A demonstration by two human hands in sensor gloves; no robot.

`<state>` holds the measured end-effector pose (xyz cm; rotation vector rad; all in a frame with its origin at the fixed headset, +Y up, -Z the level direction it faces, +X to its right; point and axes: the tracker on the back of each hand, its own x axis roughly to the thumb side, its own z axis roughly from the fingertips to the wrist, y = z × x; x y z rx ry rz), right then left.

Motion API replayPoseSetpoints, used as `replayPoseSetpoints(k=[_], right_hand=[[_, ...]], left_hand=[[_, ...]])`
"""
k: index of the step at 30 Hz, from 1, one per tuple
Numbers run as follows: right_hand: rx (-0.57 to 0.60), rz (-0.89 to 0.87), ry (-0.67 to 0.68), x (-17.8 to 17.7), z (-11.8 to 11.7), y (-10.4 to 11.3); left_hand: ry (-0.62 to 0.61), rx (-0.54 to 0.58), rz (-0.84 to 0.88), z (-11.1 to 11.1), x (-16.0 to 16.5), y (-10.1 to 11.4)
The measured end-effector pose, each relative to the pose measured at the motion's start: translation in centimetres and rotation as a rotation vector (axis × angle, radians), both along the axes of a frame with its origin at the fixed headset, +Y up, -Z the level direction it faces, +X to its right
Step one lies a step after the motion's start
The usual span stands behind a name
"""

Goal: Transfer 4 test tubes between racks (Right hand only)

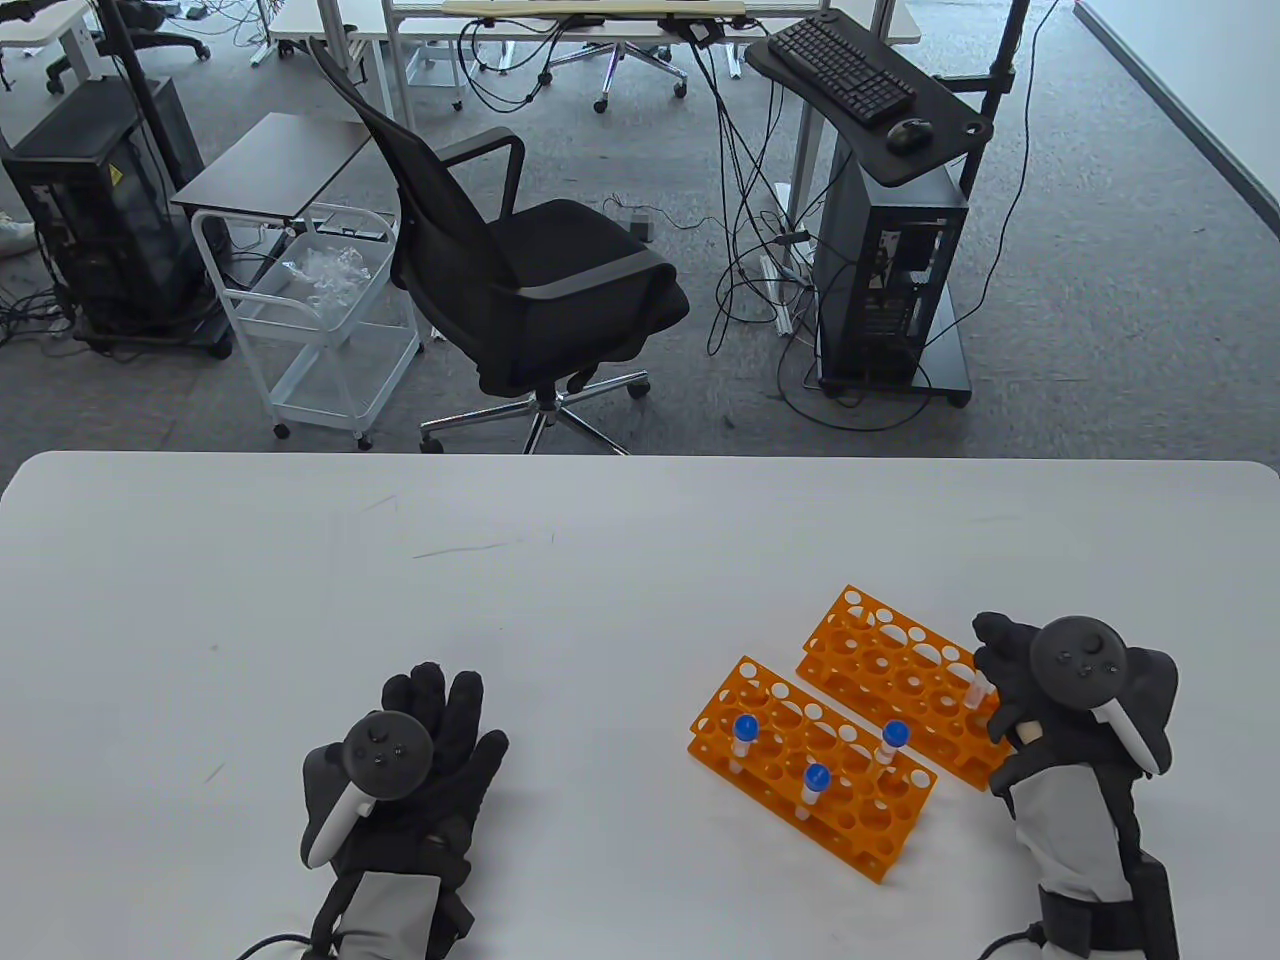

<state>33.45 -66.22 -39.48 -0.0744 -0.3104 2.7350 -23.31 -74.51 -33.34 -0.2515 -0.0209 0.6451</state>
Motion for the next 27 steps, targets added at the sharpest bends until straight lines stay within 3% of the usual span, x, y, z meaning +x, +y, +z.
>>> replayPoseSetpoints(k=[27], right_hand=[[-0.107,0.007,0.02,-0.57,-0.16,-0.67]], left_hand=[[0.001,0.0,0.002,-0.02,0.01,-0.01]])
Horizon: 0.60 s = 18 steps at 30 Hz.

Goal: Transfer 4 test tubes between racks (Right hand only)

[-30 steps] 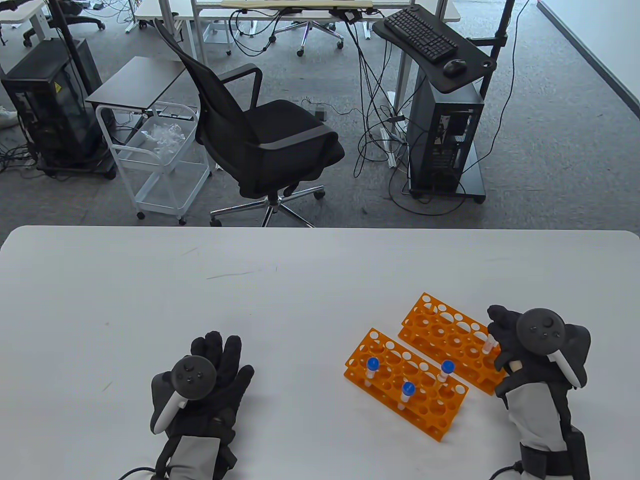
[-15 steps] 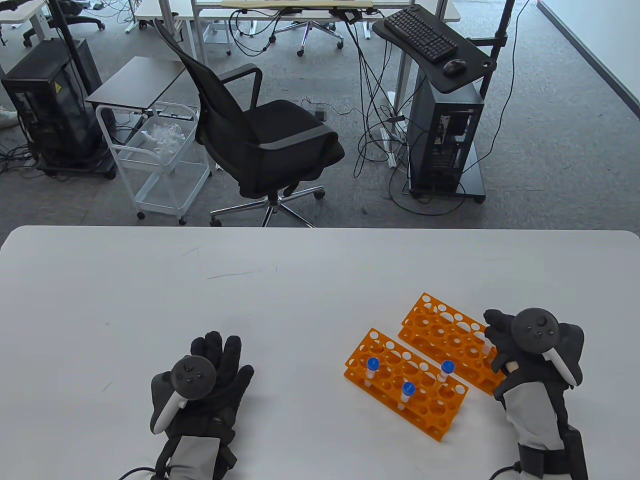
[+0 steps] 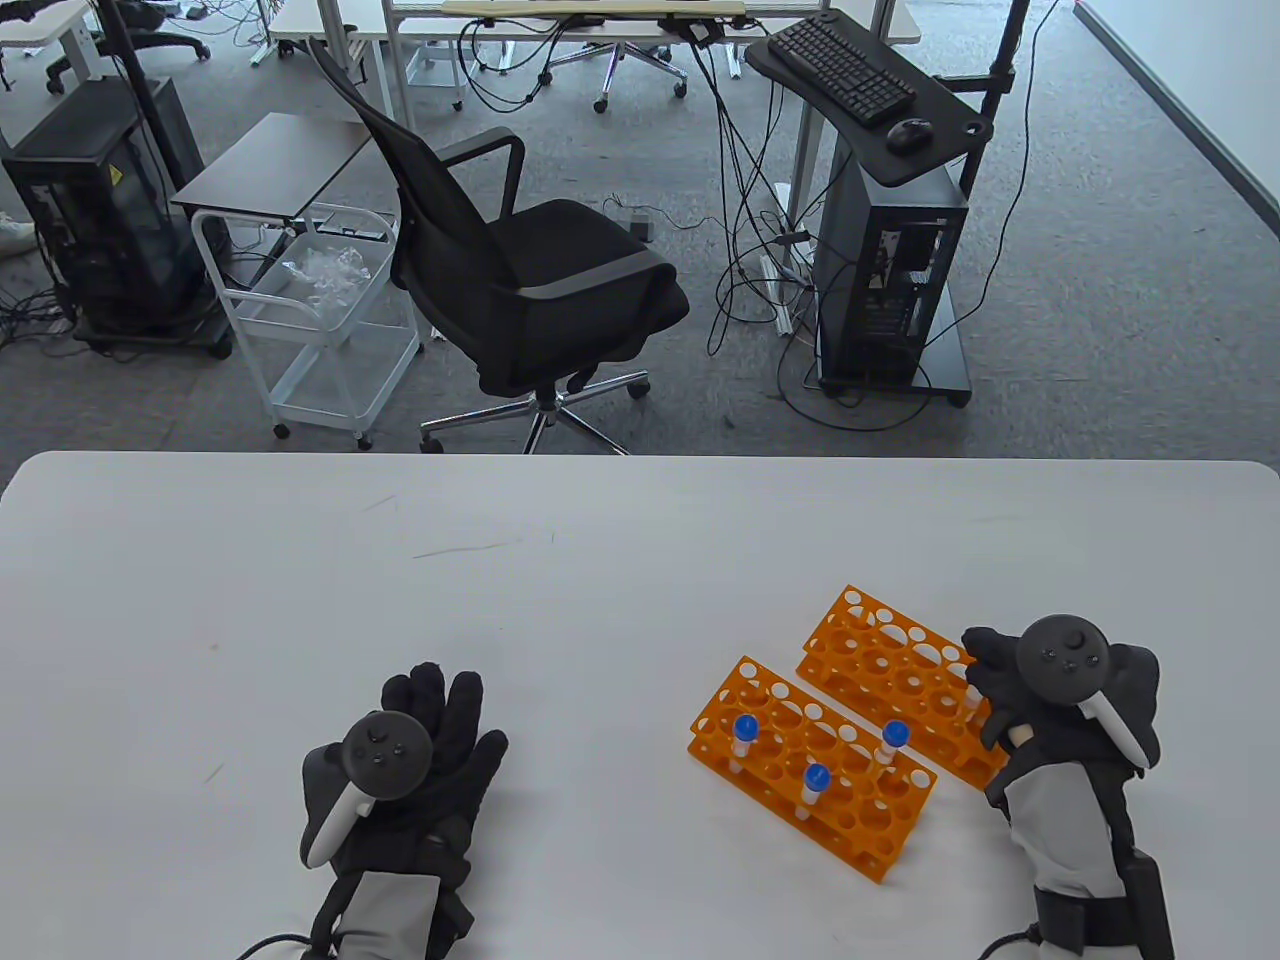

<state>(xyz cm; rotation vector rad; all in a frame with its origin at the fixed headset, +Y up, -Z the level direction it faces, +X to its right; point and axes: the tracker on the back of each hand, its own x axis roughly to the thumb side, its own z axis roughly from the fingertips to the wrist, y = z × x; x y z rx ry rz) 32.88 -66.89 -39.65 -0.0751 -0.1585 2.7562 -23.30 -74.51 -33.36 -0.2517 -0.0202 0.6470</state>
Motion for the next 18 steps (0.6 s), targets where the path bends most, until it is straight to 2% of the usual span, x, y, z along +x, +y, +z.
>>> replayPoseSetpoints(k=[18], right_hand=[[-0.06,-0.007,0.015,-0.03,-0.09,-0.43]], left_hand=[[-0.001,-0.003,0.003,0.0,0.0,-0.01]])
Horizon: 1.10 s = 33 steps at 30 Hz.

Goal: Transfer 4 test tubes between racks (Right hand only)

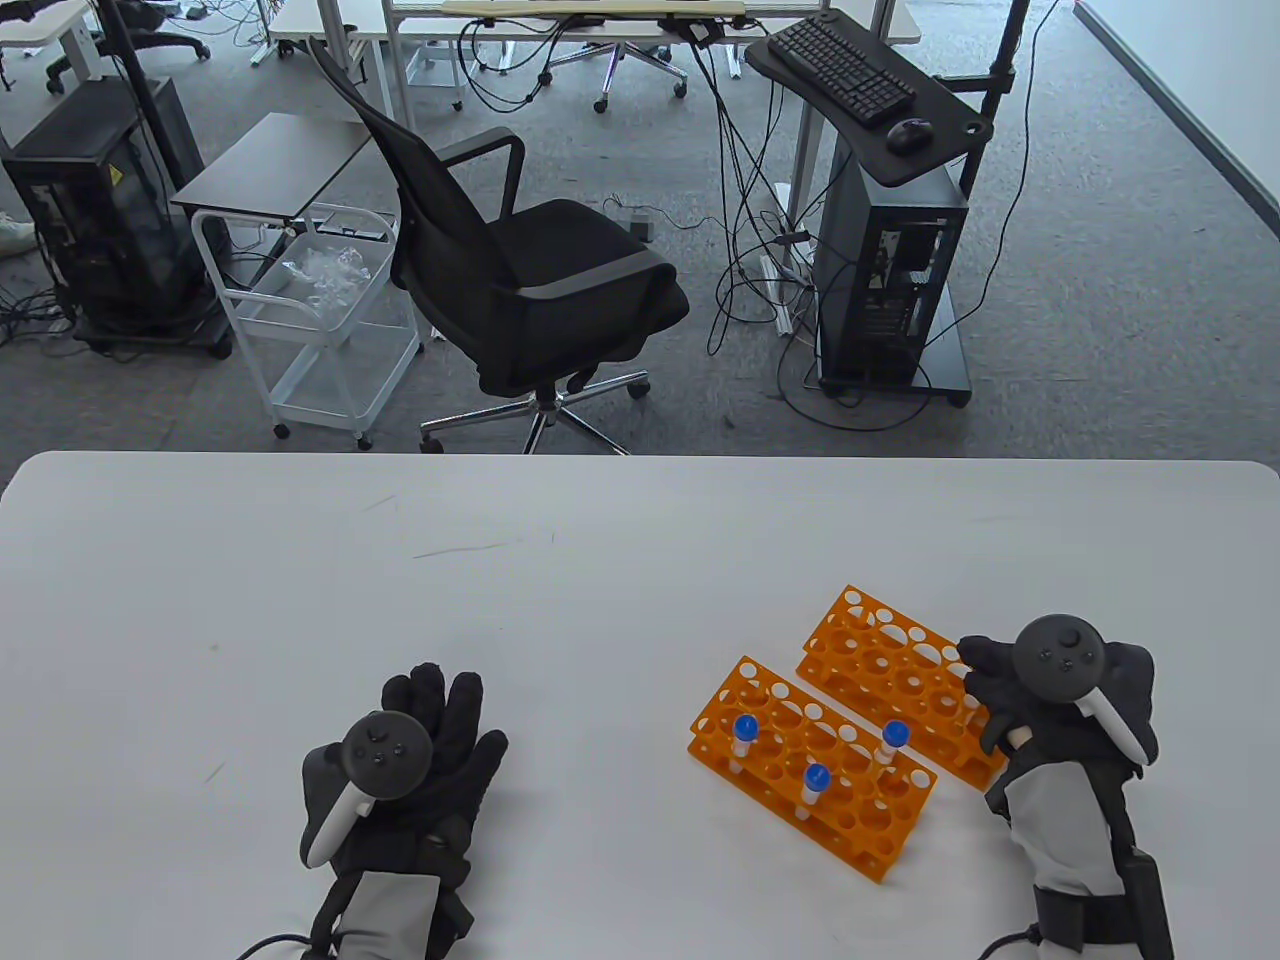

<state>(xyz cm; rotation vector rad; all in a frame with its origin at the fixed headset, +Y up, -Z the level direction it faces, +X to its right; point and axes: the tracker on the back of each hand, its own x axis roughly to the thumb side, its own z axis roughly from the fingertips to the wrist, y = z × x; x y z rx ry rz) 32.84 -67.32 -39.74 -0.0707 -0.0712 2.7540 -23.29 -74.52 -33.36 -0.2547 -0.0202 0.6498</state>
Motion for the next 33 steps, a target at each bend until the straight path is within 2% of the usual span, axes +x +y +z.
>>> replayPoseSetpoints(k=[12,19,25,33], right_hand=[[-0.011,-0.011,-0.007,0.1,0.1,0.0],[0.073,-0.012,0.018,-0.7,1.0,2.3],[0.145,0.006,0.091,-2.9,2.0,4.6],[0.119,0.028,0.194,-5.8,2.9,5.7]], left_hand=[[0.001,0.0,0.002,0.0,0.0,0.0],[0.0,0.001,0.002,0.0,0.0,0.0],[0.0,0.001,0.002,0.0,0.0,0.0],[0.0,0.005,0.004,0.0,0.0,0.1]])
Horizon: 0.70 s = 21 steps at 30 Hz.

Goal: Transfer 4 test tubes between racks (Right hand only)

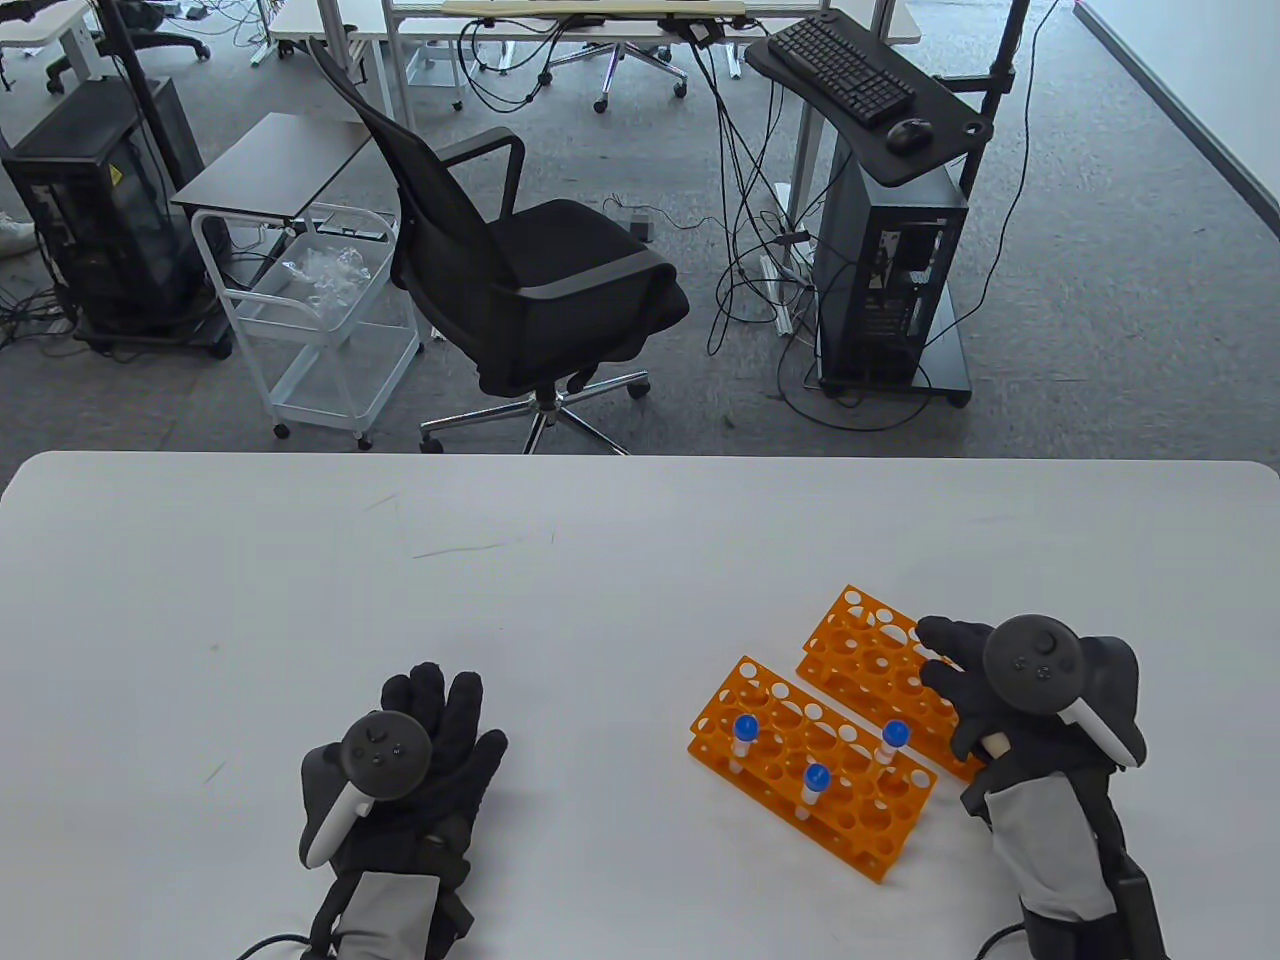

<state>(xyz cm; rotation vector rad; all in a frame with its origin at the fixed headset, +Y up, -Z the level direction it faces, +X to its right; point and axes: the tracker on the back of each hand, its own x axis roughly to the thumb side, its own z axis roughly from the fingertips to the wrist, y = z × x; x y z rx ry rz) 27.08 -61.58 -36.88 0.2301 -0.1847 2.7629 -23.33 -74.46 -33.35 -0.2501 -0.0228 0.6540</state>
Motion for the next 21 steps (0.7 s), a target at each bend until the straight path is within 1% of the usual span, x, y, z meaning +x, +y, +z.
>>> replayPoseSetpoints(k=[4,9,12,21], right_hand=[[-0.058,0.036,0.032,-1.1,0.0,-0.3],[-0.191,0.068,0.062,-1.8,-0.9,-2.1],[-0.248,0.094,0.07,-2.1,-1.3,-2.9],[-0.379,0.154,0.086,-2.7,-1.8,-4.4]], left_hand=[[0.0,0.0,0.001,0.0,0.0,0.0],[-0.001,0.0,0.0,0.0,0.0,0.0],[-0.001,0.0,0.001,0.0,0.0,0.0],[-0.002,-0.002,0.002,0.0,0.0,-0.1]])
